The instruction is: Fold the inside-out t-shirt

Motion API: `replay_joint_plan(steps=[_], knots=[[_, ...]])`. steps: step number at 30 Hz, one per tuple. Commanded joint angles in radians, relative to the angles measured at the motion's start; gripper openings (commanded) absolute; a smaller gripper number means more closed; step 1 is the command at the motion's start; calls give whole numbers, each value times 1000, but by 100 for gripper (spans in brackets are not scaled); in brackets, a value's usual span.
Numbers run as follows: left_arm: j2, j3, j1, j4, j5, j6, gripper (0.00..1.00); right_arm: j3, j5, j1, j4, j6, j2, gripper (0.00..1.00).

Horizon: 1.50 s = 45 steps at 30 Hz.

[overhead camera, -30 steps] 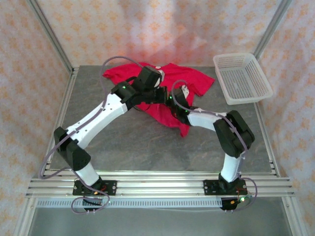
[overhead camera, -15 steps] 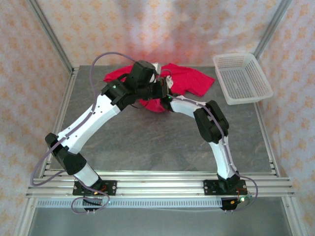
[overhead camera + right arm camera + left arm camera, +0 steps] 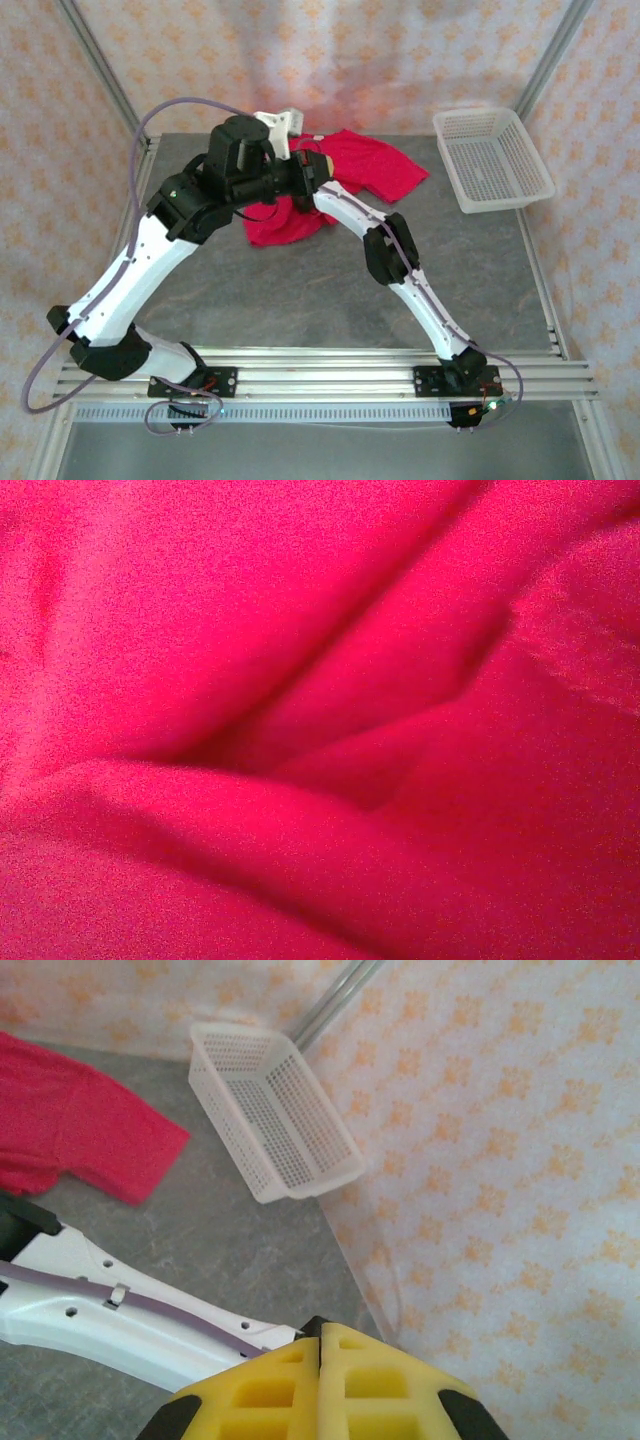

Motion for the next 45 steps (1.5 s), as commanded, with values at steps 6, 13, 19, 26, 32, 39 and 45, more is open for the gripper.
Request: replay_joint_plan(steps=[6,13,19,26,32,39,45], knots=[[-29,-202,160,26,24,-10,5,-151,-50,-21,-64,-26,-24,8],[-131,-626,377,73,-17,51,40,-384,-97,-48,72,-59,-186,0],[-91,-828,455,176,-60,94,49,-429,-116,-63,96,-67,-218,0],[68,-890,454,293,10,84,51,-420,-121,-65,96,-73,-212,0],[182,-897,454,393,32,61,50,-399,-130,-65,89,-81,-205,0],[308,-841,453,437,61,47,41,-388,-126,-65,78,-92,-205,0],[334,-810,453,401,65,53,4,-391,-123,-65,76,-99,-205,0]])
